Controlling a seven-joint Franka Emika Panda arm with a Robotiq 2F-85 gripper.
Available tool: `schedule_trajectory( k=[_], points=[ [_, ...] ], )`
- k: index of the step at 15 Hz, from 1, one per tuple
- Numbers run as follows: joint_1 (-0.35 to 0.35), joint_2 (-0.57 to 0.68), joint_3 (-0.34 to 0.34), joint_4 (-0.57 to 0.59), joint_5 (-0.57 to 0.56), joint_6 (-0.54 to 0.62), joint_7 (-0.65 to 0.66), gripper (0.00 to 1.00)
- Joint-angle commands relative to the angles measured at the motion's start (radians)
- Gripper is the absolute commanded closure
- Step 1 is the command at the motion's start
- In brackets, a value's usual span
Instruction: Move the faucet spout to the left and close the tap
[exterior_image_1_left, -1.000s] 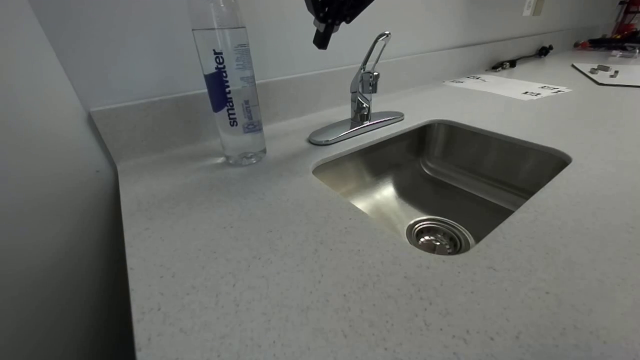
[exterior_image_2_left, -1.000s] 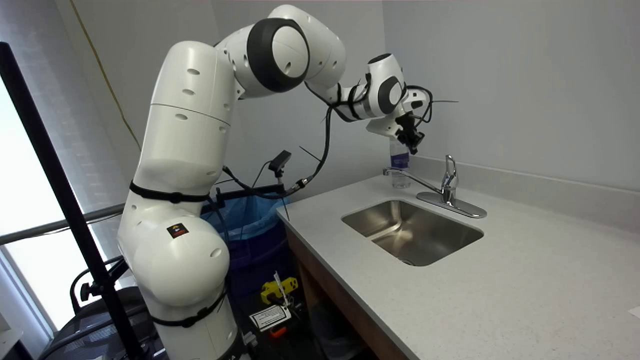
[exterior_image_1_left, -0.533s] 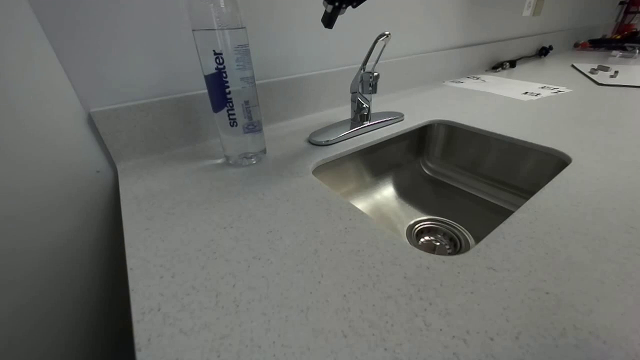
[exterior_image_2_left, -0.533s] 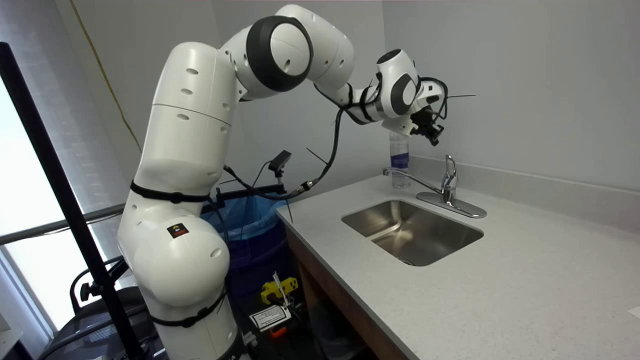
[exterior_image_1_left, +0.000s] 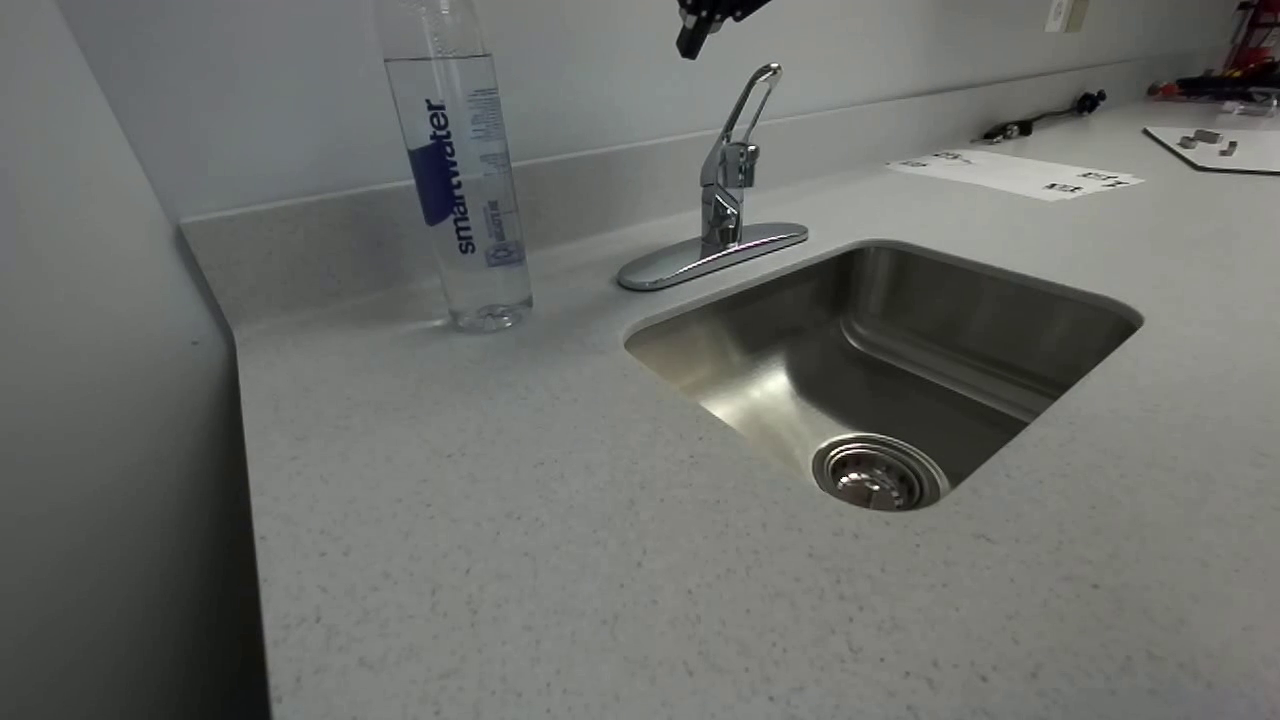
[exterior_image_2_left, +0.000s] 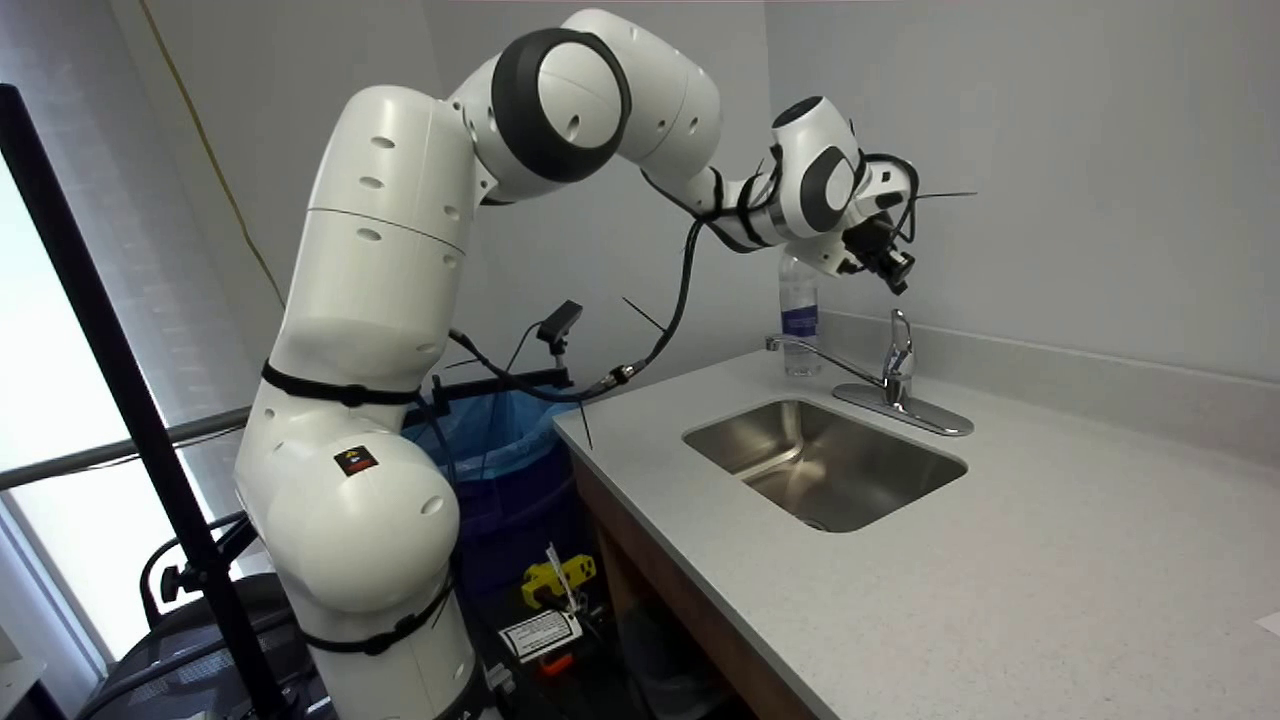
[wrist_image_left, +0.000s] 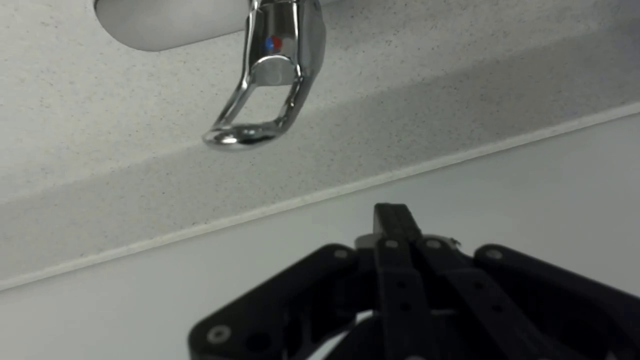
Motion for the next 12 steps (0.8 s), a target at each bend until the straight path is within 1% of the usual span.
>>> schedule_trajectory(
  k=[1, 12],
  points=[
    [0.003, 0.003, -0.015, 0.009, -0.003, -0.008, 0.032, 1.00],
    [-0.011, -0.038, -0.013, -0.096, 0.012, -0.015, 0.039, 1.00]
  ],
)
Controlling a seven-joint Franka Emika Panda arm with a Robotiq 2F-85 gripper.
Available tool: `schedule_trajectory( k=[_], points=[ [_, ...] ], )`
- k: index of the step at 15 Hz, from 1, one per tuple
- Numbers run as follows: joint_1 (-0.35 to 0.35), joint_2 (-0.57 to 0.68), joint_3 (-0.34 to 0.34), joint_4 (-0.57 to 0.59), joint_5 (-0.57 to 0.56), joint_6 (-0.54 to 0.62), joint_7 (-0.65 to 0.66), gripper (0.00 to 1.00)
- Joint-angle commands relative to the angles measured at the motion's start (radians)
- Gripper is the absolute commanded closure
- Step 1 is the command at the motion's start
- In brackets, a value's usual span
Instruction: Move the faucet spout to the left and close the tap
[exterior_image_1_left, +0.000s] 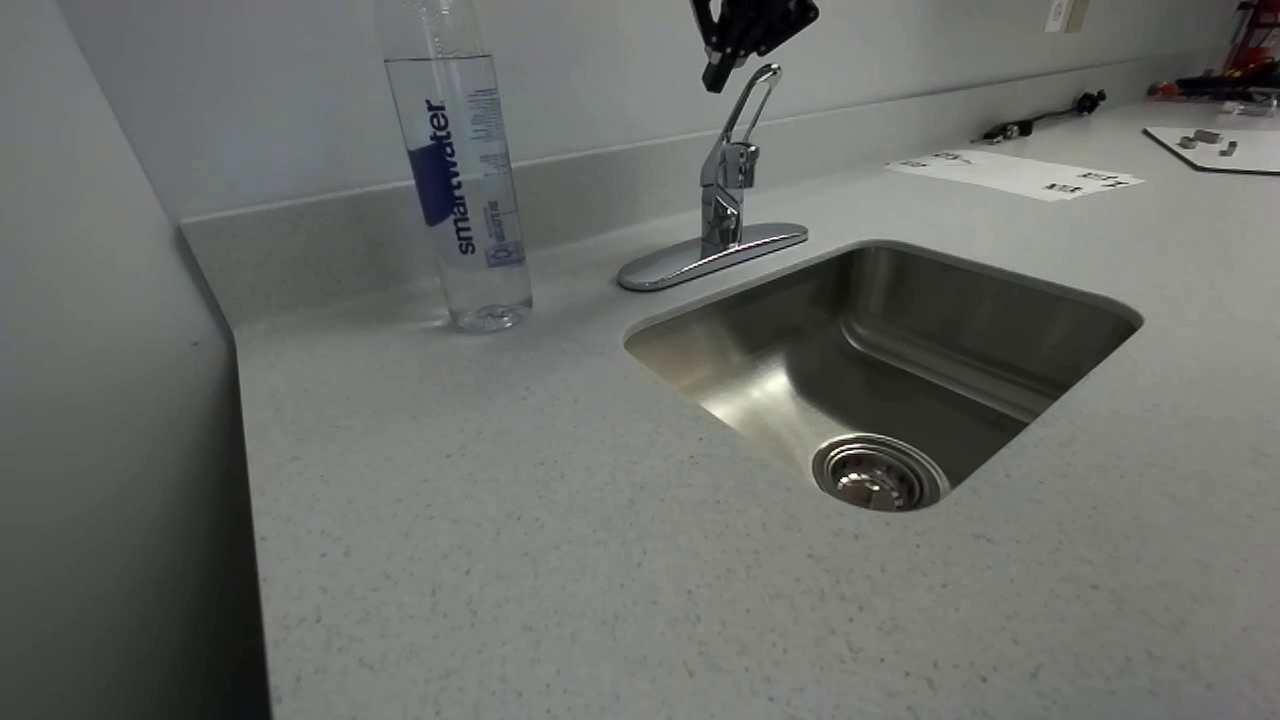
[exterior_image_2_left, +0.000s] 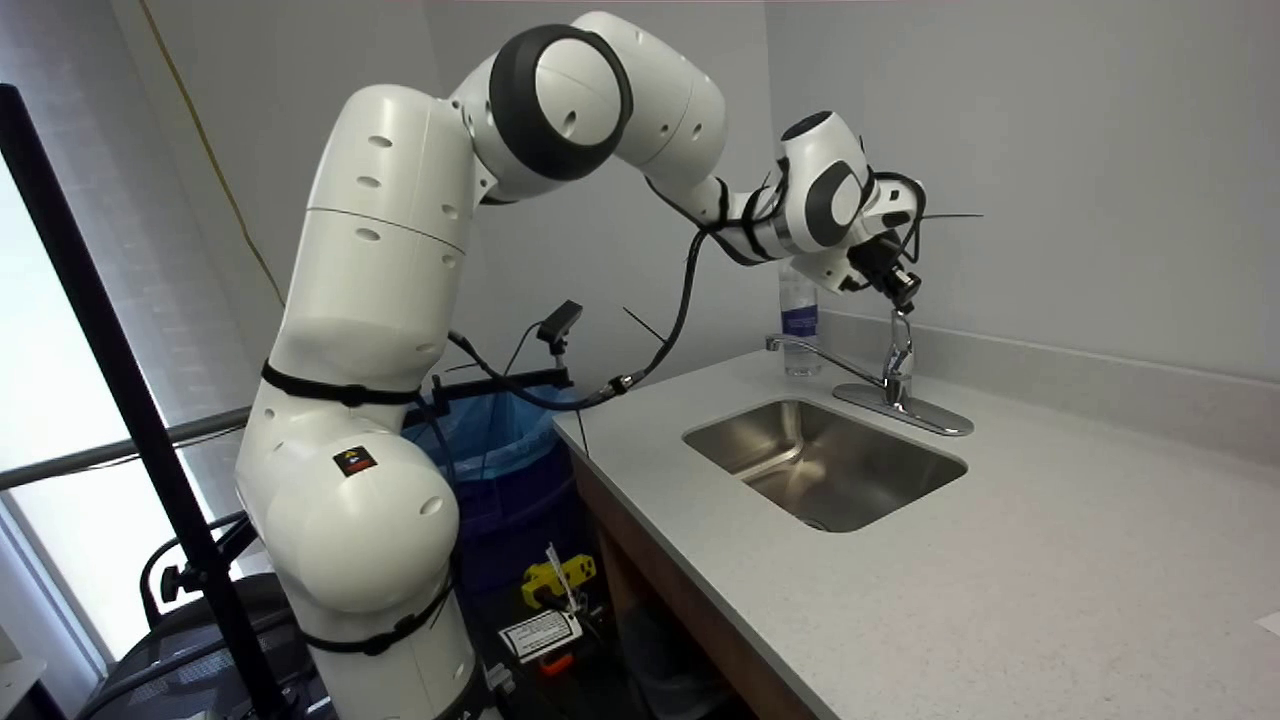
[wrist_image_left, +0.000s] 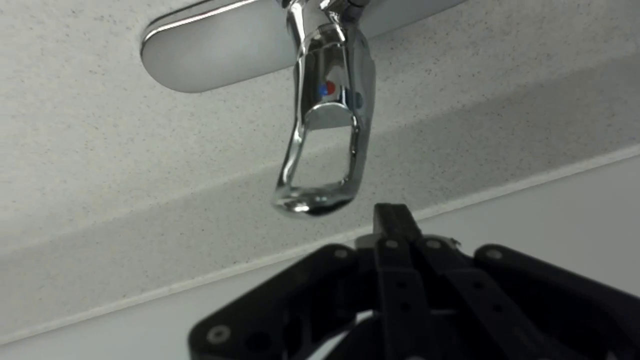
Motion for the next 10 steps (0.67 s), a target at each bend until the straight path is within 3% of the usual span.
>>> schedule_trajectory(
  k=[1, 10],
  points=[
    [-0.005, -0.040, 0.002, -0.053, 0.007, -0.012, 0.012, 1.00],
    [-0.019, -0.145, 0.029, -0.232, 0.013, -0.006, -0.027, 1.00]
  ],
)
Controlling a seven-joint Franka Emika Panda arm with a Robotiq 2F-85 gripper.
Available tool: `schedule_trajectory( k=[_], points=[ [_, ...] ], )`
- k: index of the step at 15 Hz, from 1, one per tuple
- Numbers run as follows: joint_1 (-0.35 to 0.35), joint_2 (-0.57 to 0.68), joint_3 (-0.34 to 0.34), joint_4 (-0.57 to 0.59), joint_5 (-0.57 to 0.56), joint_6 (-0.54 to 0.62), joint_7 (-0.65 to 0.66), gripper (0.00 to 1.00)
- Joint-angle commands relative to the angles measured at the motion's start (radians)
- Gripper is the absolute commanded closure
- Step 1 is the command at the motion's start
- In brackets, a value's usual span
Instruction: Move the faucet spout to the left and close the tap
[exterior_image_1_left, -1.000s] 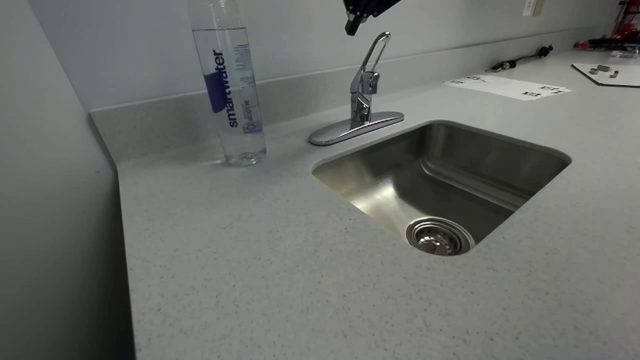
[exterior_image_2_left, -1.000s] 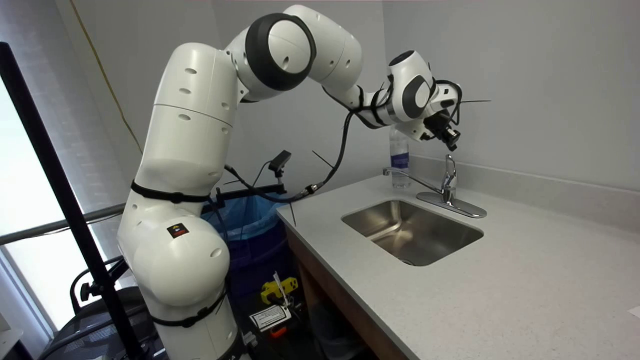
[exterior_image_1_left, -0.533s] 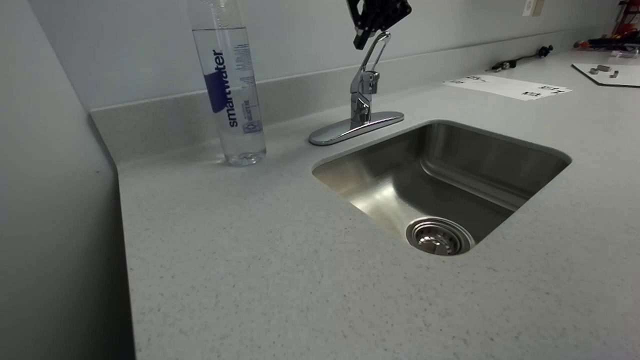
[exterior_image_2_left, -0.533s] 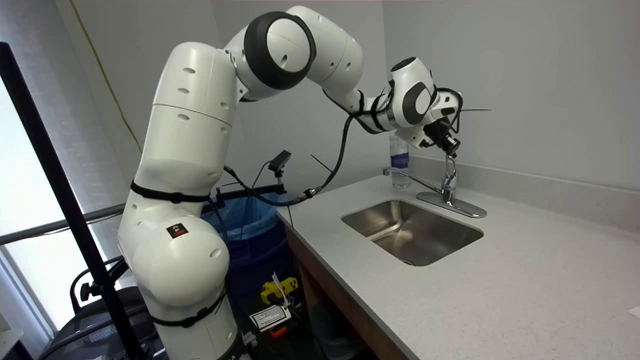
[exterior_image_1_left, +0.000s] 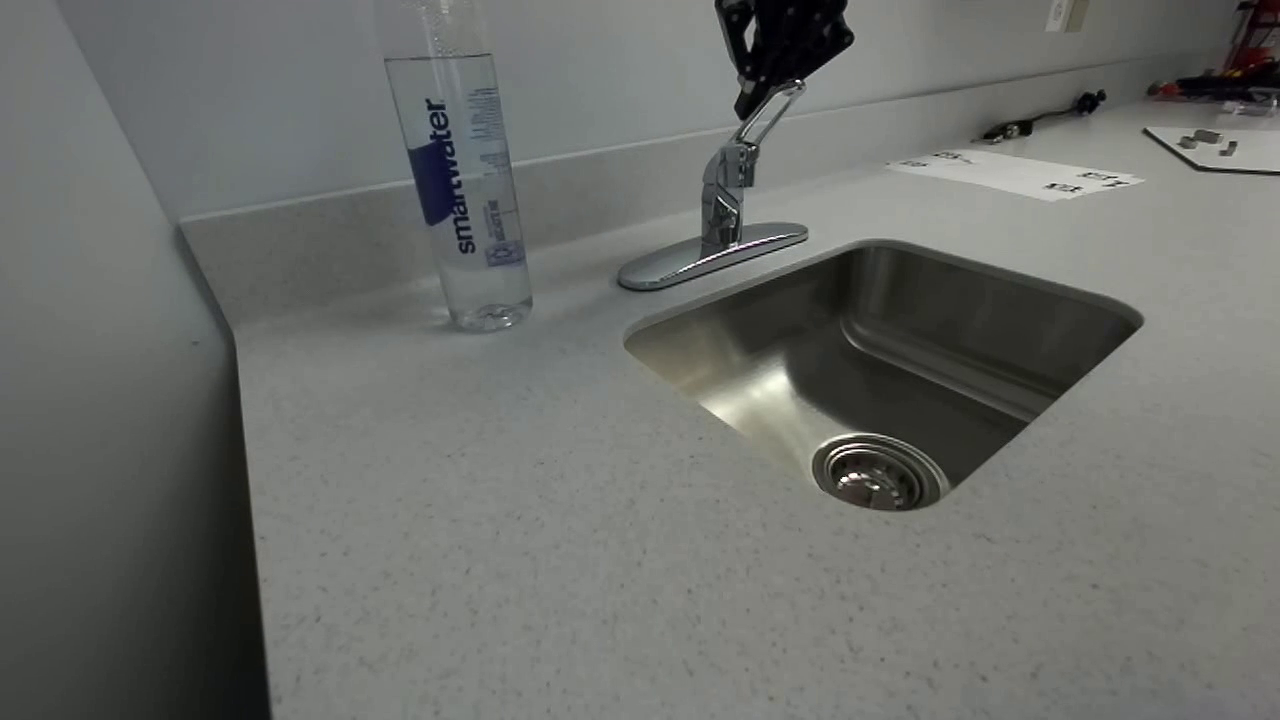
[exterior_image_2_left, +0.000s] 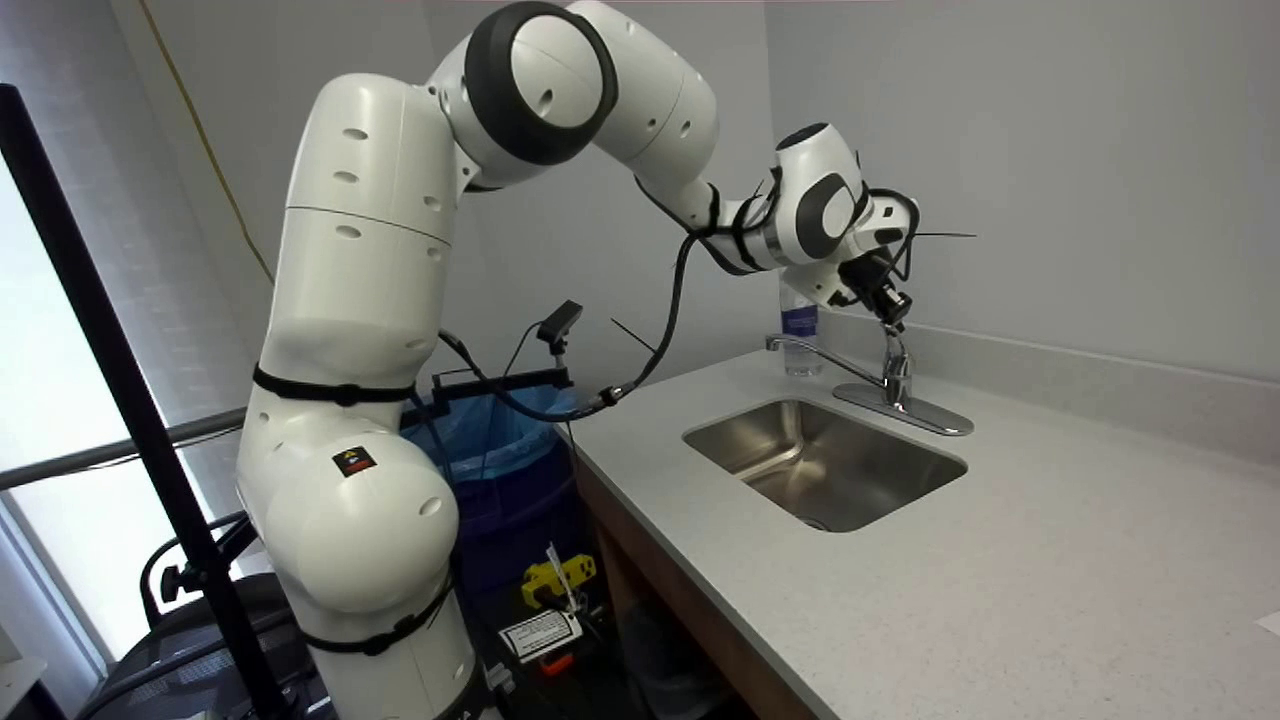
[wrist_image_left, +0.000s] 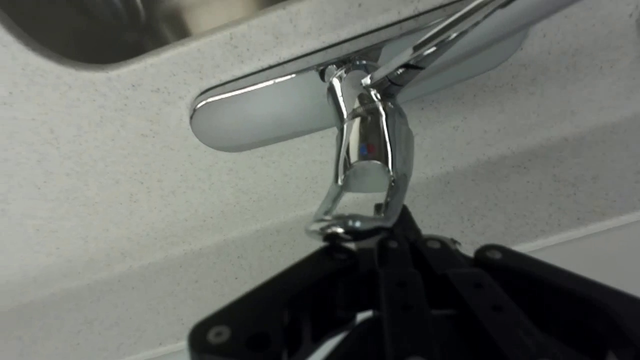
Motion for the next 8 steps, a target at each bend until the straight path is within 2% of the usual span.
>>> schedule_trajectory(
  k=[1, 8],
  points=[
    [-0.017, -0.091, 0.028, -0.117, 0.012, -0.008, -0.026, 1.00],
    [-0.026, -0.154, 0.046, -0.227, 0.008, -0.009, -0.038, 1.00]
  ],
)
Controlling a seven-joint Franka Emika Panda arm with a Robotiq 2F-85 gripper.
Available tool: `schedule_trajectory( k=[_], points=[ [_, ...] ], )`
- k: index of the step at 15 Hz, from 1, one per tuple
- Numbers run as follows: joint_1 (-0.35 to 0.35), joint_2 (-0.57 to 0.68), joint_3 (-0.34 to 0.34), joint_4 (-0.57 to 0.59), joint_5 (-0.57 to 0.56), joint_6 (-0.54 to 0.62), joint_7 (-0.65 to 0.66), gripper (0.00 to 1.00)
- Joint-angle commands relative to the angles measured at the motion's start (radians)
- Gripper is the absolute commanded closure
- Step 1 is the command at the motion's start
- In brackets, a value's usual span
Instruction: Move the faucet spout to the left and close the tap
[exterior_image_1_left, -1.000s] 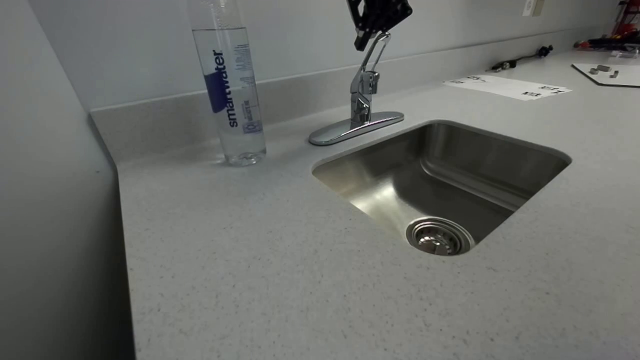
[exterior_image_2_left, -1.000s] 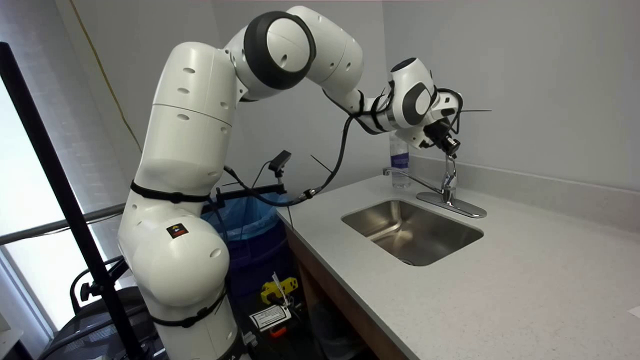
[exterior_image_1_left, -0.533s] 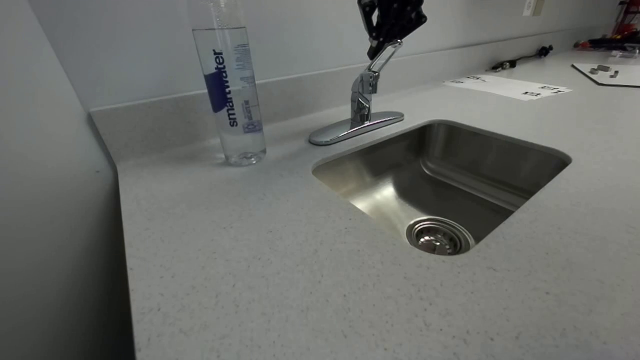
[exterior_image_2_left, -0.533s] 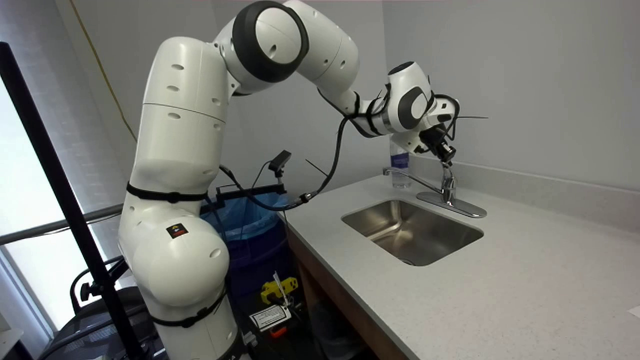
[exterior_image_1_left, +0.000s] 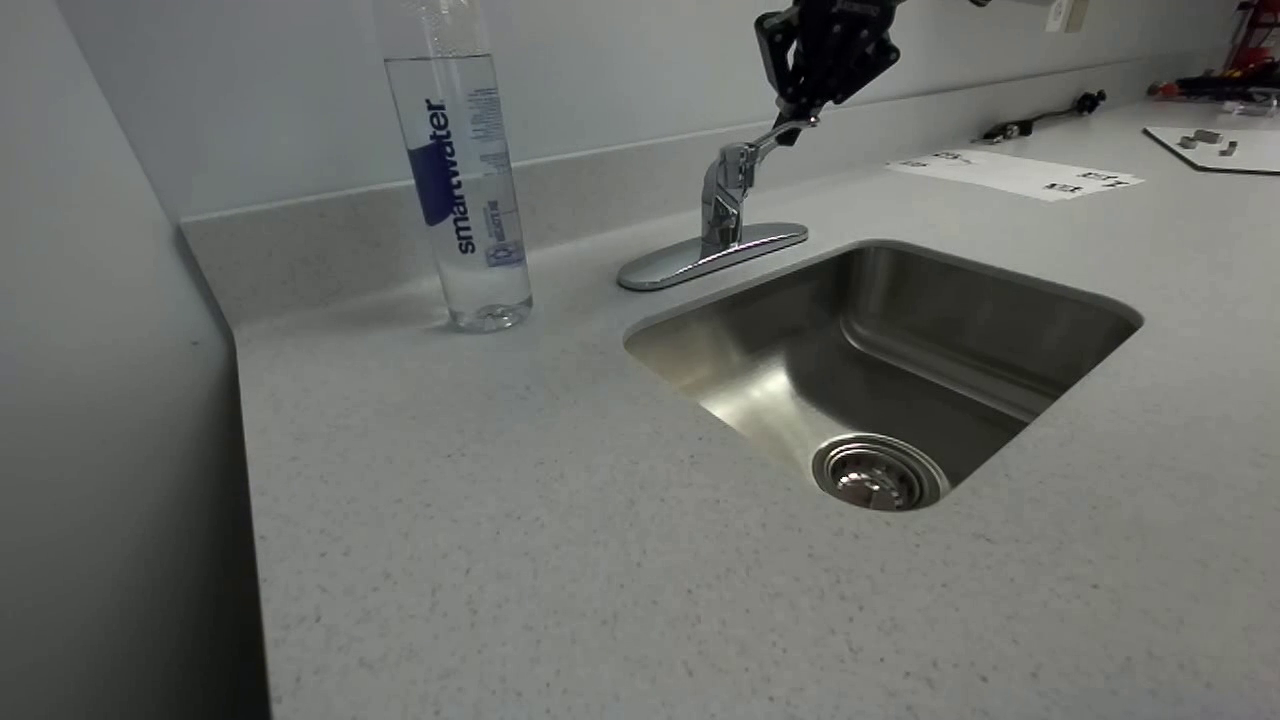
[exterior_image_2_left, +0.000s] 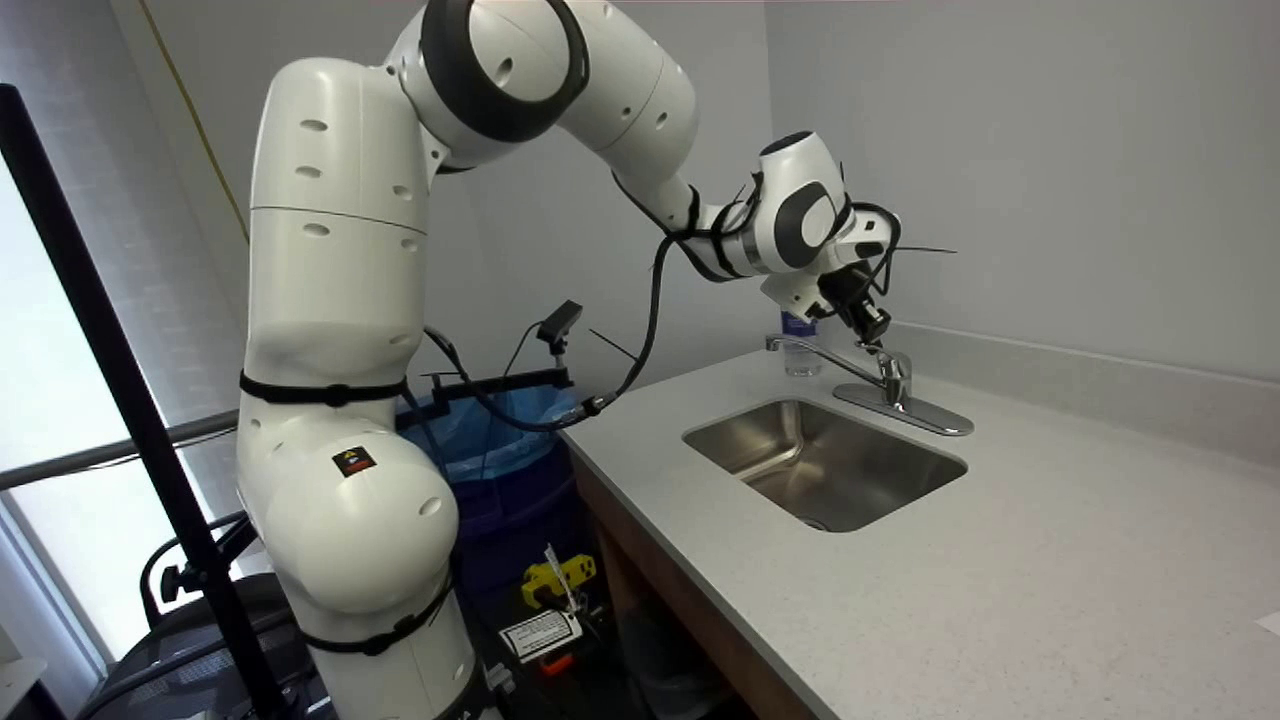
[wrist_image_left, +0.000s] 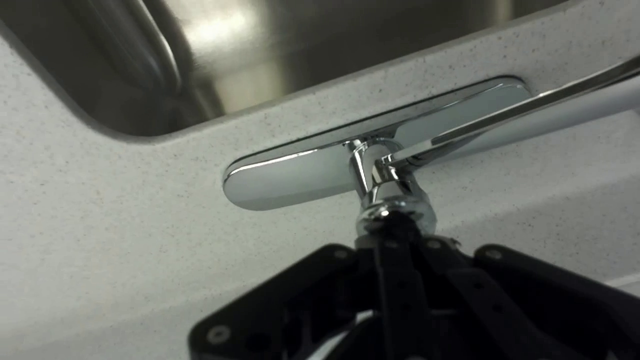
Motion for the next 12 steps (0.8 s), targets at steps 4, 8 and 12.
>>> schedule_trajectory(
  k=[4, 8, 12],
  points=[
    [-0.029, -0.062, 0.030, -0.075, 0.008, 0.006, -0.031, 1.00],
    [-0.025, -0.056, 0.015, -0.060, -0.012, 0.031, -0.006, 1.00],
    [-0.017, -0.050, -0.008, -0.038, -0.044, 0.088, 0.024, 1.00]
  ],
)
